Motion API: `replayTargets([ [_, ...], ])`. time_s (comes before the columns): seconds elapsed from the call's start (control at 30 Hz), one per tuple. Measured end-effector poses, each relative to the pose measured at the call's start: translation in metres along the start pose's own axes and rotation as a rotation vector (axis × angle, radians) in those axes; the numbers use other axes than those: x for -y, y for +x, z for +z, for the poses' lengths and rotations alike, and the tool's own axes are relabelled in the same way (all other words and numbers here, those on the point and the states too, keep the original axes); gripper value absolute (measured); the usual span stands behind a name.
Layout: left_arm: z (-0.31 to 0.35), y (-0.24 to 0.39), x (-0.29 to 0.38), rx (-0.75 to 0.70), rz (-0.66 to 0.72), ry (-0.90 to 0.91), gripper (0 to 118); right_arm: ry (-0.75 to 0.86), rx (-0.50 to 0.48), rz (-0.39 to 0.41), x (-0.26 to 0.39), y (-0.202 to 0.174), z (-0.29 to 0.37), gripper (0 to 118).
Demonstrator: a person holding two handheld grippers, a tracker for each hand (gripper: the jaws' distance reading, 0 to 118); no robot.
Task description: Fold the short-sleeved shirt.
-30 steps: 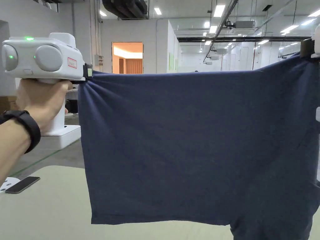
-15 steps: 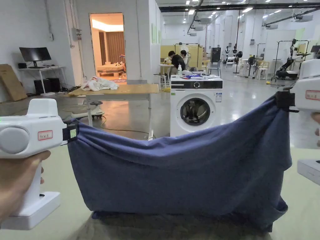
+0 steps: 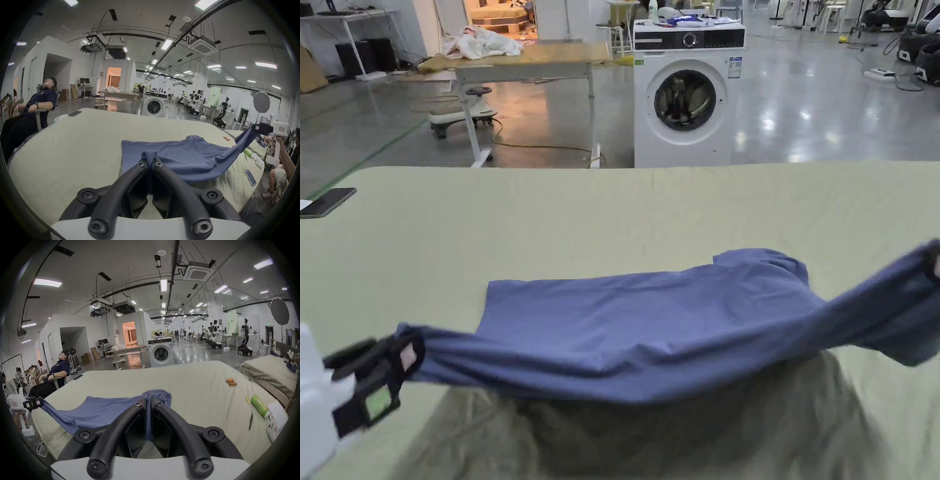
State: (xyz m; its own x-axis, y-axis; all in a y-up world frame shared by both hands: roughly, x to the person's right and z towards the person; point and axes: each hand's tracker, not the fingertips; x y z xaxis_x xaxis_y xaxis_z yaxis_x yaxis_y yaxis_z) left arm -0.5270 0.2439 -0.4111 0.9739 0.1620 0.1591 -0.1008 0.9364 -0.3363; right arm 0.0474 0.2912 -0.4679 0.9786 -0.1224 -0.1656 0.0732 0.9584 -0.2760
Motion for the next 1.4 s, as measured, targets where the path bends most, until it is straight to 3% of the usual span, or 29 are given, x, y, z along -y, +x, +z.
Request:
replayTargets([
  [0.1, 0.032, 0.004, 0.038, -0.008, 0.062, -0.015, 0, -0.034, 0.01, -0.018, 0.039, -0.002, 0.038, 2],
  [0.2, 0.051, 0.008, 0.074, -0.052, 0.086, -0.052, 0, -0.114, 0.002, -0.124, 0.079, -0.002, 0.065, 2],
  [0.43, 0.057, -0.012, 0.132, -0.104, 0.178, -0.161, 0, -0.246, 0.052, -0.202, 0.163, 0.0, 0.091, 2],
  [0.53, 0.054, -0.016, 0.144, -0.127, 0.198, -0.201, 0, -0.313, 0.01, -0.171, 0.188, 0.003, 0.083, 2],
  [0.6, 0.052, -0.015, 0.148, -0.129, 0.177, -0.202, 3, -0.354, 0.049, -0.136, 0.197, 0.001, 0.08, 3],
  [0.67, 0.05, -0.014, 0.15, -0.184, 0.143, -0.226, 25, -0.37, 0.06, -0.147, 0.203, 0.003, 0.08, 13],
  [0.7, 0.05, -0.014, 0.15, -0.212, 0.124, -0.22, 49, -0.385, 0.074, -0.151, 0.205, 0.004, 0.08, 38],
  [0.73, 0.052, -0.013, 0.149, -0.215, 0.123, -0.202, 65, -0.385, 0.096, -0.151, 0.206, 0.005, 0.081, 59],
  [0.77, 0.058, -0.012, 0.149, -0.213, 0.121, -0.167, 75, -0.371, 0.132, -0.15, 0.206, 0.005, 0.083, 73],
  [0.83, 0.065, -0.006, 0.14, -0.191, 0.125, -0.112, 83, -0.337, 0.143, -0.157, 0.2, 0.008, 0.09, 76],
  [0.97, 0.077, 0.024, 0.117, -0.243, -0.006, -0.012, 83, -0.248, 0.128, -0.157, 0.178, -0.003, 0.096, 76],
  [1.17, 0.088, 0.073, 0.085, -0.229, -0.083, 0.114, 82, -0.147, 0.092, -0.019, 0.146, -0.044, 0.096, 76],
  [1.23, 0.09, 0.084, 0.078, -0.2, -0.101, 0.139, 77, -0.125, 0.072, 0.02, 0.146, -0.048, 0.094, 65],
  [1.27, 0.091, 0.09, 0.074, -0.197, -0.113, 0.144, 70, -0.111, 0.05, 0.043, 0.142, -0.054, 0.093, 54],
  [1.3, 0.093, 0.094, 0.071, -0.177, -0.142, 0.152, 53, -0.095, 0.029, 0.068, 0.139, -0.06, 0.092, 36],
  [1.4, 0.095, 0.105, 0.063, -0.166, -0.185, 0.164, 18, -0.065, -0.004, 0.105, 0.131, -0.075, 0.089, 11],
])
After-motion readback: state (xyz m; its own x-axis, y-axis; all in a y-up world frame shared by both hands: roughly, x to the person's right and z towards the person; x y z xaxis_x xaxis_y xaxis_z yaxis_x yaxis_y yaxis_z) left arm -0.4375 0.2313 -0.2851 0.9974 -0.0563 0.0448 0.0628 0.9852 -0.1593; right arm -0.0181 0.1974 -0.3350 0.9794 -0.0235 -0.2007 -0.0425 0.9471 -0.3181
